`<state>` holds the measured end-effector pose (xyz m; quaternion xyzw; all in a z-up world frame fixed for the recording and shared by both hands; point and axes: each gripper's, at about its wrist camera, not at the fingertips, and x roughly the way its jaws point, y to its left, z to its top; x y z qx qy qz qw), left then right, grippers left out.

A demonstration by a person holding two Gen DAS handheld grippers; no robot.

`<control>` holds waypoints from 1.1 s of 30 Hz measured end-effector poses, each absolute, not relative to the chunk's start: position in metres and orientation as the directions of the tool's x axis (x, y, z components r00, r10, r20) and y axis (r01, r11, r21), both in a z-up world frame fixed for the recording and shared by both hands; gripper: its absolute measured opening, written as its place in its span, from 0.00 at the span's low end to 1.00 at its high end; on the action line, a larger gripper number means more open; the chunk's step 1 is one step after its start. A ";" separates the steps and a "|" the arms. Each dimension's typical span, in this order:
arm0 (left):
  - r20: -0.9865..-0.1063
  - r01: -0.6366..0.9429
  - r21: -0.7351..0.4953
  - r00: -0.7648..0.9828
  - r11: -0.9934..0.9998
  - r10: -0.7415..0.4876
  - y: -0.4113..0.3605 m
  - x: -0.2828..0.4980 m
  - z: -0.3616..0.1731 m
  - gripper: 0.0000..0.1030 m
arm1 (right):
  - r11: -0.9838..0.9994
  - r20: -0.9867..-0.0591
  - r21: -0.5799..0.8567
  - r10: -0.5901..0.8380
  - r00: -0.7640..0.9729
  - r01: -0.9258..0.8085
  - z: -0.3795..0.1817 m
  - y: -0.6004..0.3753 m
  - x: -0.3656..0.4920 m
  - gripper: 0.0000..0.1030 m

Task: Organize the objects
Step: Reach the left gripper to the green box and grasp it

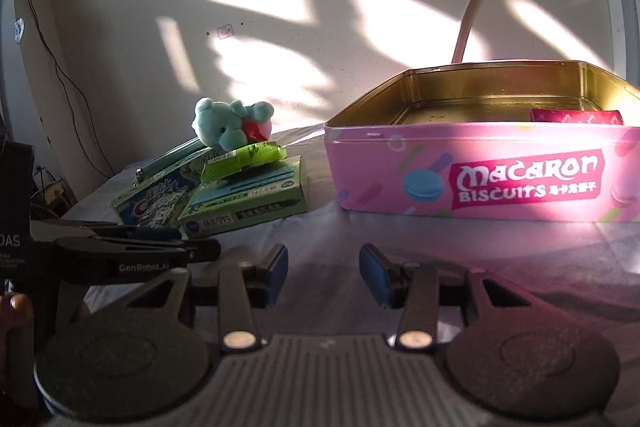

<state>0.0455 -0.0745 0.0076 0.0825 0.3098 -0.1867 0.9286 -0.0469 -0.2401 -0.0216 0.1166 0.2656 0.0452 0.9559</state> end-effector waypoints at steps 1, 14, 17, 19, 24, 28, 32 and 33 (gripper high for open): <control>-0.608 0.389 0.020 0.736 0.921 -0.298 -0.068 0.048 0.007 0.55 | 0.970 -0.502 0.241 0.154 0.851 -0.034 -0.021 -0.236 -0.045 0.41; -0.590 0.392 -0.223 0.675 0.892 -0.444 -0.041 0.076 0.017 0.55 | 0.980 -0.514 0.178 0.173 0.840 -0.093 -0.010 -0.211 0.019 0.51; -0.599 0.387 -0.264 0.652 0.883 -0.465 -0.041 0.085 0.012 0.61 | 0.978 -0.526 0.190 0.174 0.832 -0.085 -0.013 -0.212 0.030 0.53; -0.588 0.393 -0.297 0.643 0.870 -0.491 -0.038 0.088 0.011 0.61 | 0.980 -0.528 0.186 0.165 0.833 -0.076 -0.014 -0.213 0.035 0.55; -0.543 0.404 -0.422 0.604 0.811 -0.583 -0.029 0.099 0.014 0.63 | 0.969 -0.533 0.230 0.202 0.822 -0.089 -0.015 -0.219 0.051 0.59; -0.552 0.407 -0.446 0.576 0.797 -0.603 -0.033 0.111 0.009 0.61 | 0.957 -0.538 0.275 0.234 0.810 -0.094 -0.021 -0.222 0.064 0.59; -0.552 0.432 -0.399 0.591 0.809 -0.588 -0.039 0.107 0.008 0.57 | 0.940 -0.534 0.323 0.277 0.799 -0.110 -0.024 -0.226 0.064 0.57; -0.553 0.436 -0.406 0.583 0.803 -0.596 -0.039 0.106 0.009 0.57 | 0.940 -0.539 0.324 0.280 0.794 -0.111 -0.022 -0.226 0.061 0.57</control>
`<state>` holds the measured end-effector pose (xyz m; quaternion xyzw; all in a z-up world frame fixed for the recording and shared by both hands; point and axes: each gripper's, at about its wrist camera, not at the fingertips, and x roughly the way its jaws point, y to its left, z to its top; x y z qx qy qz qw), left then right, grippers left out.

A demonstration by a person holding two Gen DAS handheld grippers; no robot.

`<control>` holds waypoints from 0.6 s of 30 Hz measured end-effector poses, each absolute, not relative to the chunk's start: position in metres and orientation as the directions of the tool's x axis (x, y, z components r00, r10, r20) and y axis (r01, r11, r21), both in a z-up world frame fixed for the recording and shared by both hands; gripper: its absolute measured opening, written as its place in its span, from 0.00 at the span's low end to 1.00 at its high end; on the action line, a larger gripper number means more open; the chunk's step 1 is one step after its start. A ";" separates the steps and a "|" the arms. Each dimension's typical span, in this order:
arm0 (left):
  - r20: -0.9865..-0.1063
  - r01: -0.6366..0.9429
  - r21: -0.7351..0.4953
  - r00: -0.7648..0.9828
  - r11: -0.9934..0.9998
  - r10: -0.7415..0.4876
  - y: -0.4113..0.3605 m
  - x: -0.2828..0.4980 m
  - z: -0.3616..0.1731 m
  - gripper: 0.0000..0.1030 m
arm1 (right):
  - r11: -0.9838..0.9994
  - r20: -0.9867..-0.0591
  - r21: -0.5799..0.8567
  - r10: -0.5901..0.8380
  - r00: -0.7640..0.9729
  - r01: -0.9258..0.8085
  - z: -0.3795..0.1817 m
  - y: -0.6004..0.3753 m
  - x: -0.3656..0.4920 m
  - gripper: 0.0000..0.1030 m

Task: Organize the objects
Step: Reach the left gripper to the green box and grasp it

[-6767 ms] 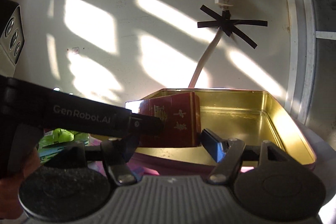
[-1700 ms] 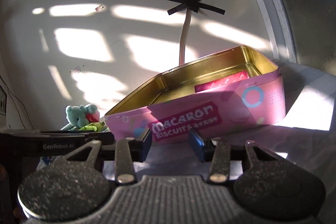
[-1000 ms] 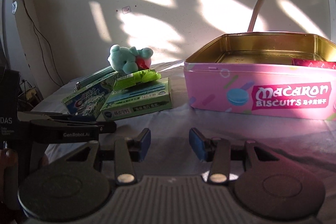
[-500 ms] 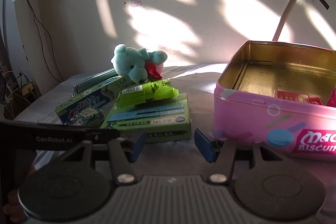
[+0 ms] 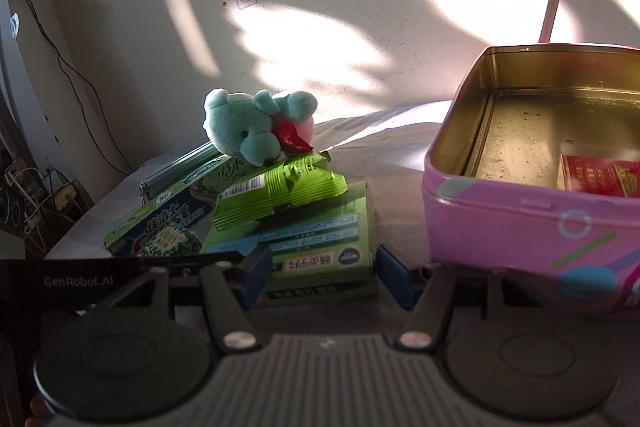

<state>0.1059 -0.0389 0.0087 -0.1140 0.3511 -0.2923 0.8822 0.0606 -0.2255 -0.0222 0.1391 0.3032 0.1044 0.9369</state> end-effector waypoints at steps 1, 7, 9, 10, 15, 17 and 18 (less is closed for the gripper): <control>-0.554 0.441 -0.413 0.572 0.797 -0.604 -0.038 0.103 0.009 0.57 | 0.941 -0.544 0.321 0.277 0.792 -0.109 -0.021 -0.226 0.055 0.57; -0.567 0.546 -0.362 0.514 0.755 -0.644 -0.046 0.064 0.012 0.58 | 0.943 -0.560 0.305 0.289 0.776 -0.131 -0.014 -0.241 -0.002 0.57; -0.574 0.576 -0.368 0.477 0.730 -0.665 -0.049 0.051 0.012 0.58 | 0.946 -0.560 0.297 0.281 0.780 -0.128 -0.012 -0.246 -0.027 0.58; -0.577 0.586 -0.367 0.466 0.722 -0.671 -0.051 0.046 0.012 0.58 | 0.949 -0.558 0.289 0.273 0.784 -0.125 -0.011 -0.248 -0.036 0.58; -0.591 0.640 -0.338 0.426 0.690 -0.685 -0.059 0.026 0.013 0.71 | 0.952 -0.540 0.272 0.273 0.796 -0.142 -0.008 -0.253 -0.071 0.60; -0.586 0.626 -0.343 0.440 0.701 -0.680 -0.057 0.030 0.016 0.71 | 0.951 -0.530 0.260 0.286 0.798 -0.167 -0.006 -0.252 -0.075 0.67; -0.586 0.610 -0.349 0.451 0.712 -0.674 -0.055 0.033 0.018 0.71 | 0.954 -0.526 0.242 0.280 0.803 -0.175 -0.005 -0.250 -0.077 0.76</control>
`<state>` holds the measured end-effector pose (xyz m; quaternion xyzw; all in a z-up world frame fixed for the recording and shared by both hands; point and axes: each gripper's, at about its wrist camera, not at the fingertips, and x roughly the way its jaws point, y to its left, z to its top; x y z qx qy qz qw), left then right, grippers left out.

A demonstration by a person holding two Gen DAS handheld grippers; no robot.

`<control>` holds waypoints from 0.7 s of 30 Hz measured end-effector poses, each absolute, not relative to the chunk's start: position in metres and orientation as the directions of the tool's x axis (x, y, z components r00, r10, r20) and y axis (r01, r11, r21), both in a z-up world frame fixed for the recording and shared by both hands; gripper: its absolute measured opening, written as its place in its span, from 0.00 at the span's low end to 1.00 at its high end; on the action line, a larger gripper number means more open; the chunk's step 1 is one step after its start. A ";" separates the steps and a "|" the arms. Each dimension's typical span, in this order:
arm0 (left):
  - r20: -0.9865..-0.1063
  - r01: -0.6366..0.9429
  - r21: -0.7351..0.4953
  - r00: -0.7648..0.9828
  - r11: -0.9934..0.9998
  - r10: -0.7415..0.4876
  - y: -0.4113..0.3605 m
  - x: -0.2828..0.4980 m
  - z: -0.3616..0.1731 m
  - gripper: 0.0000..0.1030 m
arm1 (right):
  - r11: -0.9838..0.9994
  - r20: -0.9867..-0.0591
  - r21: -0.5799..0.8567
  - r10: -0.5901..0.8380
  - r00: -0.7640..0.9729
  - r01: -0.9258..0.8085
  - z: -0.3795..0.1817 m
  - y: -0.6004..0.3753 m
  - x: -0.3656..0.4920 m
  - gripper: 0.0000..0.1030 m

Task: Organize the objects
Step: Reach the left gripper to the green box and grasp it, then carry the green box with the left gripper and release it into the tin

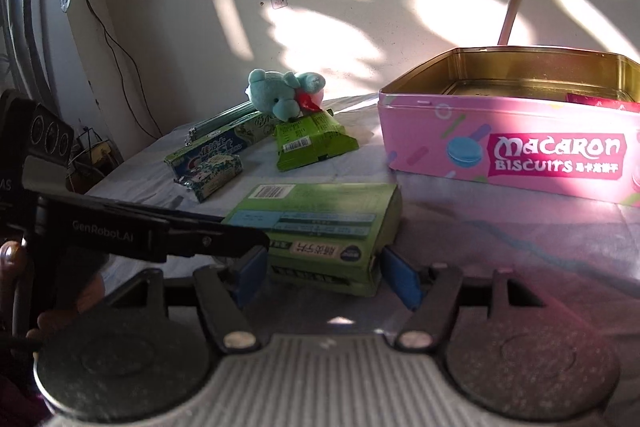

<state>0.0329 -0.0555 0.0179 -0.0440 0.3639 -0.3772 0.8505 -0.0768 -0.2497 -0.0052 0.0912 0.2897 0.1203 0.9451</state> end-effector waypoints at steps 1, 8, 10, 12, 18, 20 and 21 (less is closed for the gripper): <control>-0.585 0.590 -0.362 0.459 0.722 -0.669 -0.054 0.035 0.019 0.71 | 0.958 -0.523 0.221 0.273 0.808 -0.181 -0.004 -0.248 -0.078 0.79; -0.624 0.593 -0.343 0.436 0.729 -0.648 -0.067 0.038 0.013 0.69 | 0.962 -0.555 0.171 0.272 0.786 -0.213 -0.013 -0.244 -0.061 0.75; -0.626 0.597 -0.322 0.448 0.735 -0.638 -0.073 0.037 0.016 0.68 | 0.959 -0.545 0.183 0.283 0.789 -0.218 -0.014 -0.244 -0.056 0.73; -0.615 0.597 -0.306 0.471 0.742 -0.632 -0.075 0.038 0.025 0.66 | 0.965 -0.521 0.149 0.263 0.812 -0.217 -0.008 -0.243 -0.056 0.67; -0.459 0.678 -0.238 0.553 0.696 -0.696 -0.111 0.047 0.093 0.66 | 0.988 -0.318 0.008 0.149 0.936 -0.154 0.051 -0.268 -0.060 0.62; -0.417 0.712 -0.198 0.561 0.674 -0.715 -0.132 0.052 0.103 0.66 | 0.995 -0.285 -0.007 0.095 0.954 -0.101 0.061 -0.281 -0.055 0.62; -0.400 0.729 -0.178 0.561 0.661 -0.725 -0.148 0.058 0.106 0.66 | 0.998 -0.271 -0.008 0.058 0.961 -0.063 0.064 -0.291 -0.049 0.63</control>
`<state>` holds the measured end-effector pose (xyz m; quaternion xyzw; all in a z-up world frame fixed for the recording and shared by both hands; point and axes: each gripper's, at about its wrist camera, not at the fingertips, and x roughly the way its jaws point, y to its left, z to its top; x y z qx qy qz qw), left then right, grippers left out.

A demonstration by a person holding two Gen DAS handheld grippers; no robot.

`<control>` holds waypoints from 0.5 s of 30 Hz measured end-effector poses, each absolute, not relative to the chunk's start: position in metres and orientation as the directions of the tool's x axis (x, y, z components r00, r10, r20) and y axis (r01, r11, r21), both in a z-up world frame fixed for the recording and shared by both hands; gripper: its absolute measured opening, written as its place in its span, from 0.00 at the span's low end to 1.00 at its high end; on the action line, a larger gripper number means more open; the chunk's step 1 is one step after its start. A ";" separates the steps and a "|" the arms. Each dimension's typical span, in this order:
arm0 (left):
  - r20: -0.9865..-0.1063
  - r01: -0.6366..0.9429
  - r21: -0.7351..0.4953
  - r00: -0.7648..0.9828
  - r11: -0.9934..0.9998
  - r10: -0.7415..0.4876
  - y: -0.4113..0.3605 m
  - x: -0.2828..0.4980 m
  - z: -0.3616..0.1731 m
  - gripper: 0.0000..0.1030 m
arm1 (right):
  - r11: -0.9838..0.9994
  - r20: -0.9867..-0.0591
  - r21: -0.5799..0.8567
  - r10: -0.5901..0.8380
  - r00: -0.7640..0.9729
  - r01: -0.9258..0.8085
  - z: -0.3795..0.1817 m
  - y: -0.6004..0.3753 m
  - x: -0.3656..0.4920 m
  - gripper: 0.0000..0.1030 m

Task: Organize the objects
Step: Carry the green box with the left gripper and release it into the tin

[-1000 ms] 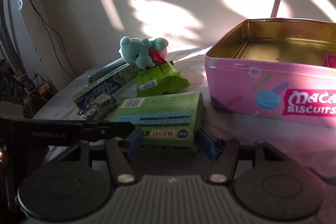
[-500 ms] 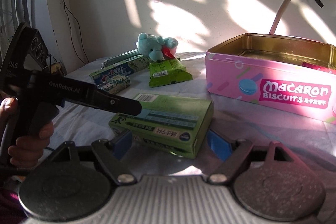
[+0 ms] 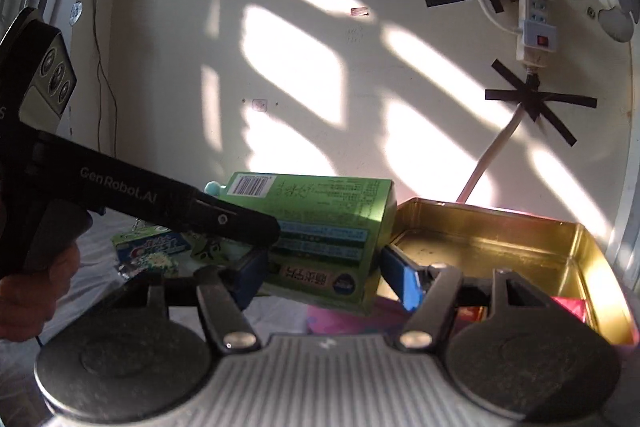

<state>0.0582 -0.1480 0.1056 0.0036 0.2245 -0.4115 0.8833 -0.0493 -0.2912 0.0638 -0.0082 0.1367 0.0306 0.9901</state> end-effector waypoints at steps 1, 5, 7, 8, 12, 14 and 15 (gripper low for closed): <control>-0.398 0.734 -0.173 0.558 0.657 -0.728 -0.158 0.063 0.105 0.66 | 0.999 -0.270 -0.001 0.039 0.962 -0.040 0.065 -0.299 -0.045 0.63; -0.442 0.745 -0.173 0.526 0.644 -0.727 -0.204 0.094 0.091 0.66 | 0.998 -0.334 0.036 -0.034 0.942 0.049 0.053 -0.331 -0.016 0.63; -0.464 0.743 -0.163 0.523 0.649 -0.715 -0.219 0.104 0.083 0.66 | 0.997 -0.376 0.034 -0.058 0.925 0.076 0.044 -0.342 -0.002 0.63; -0.472 0.739 -0.161 0.524 0.654 -0.709 -0.224 0.108 0.079 0.66 | 0.996 -0.390 0.033 -0.063 0.919 0.083 0.040 -0.346 0.004 0.64; -0.517 0.720 -0.159 0.523 0.676 -0.678 -0.241 0.124 0.067 0.67 | 0.994 -0.442 0.003 -0.093 0.892 0.105 0.026 -0.352 0.027 0.67; -0.523 0.711 -0.147 0.535 0.688 -0.664 -0.243 0.127 0.064 0.67 | 0.993 -0.454 0.000 -0.102 0.885 0.114 0.023 -0.353 0.033 0.68; -0.520 0.707 -0.143 0.541 0.692 -0.661 -0.243 0.127 0.064 0.68 | 0.992 -0.453 -0.002 -0.114 0.884 0.126 0.022 -0.353 0.036 0.71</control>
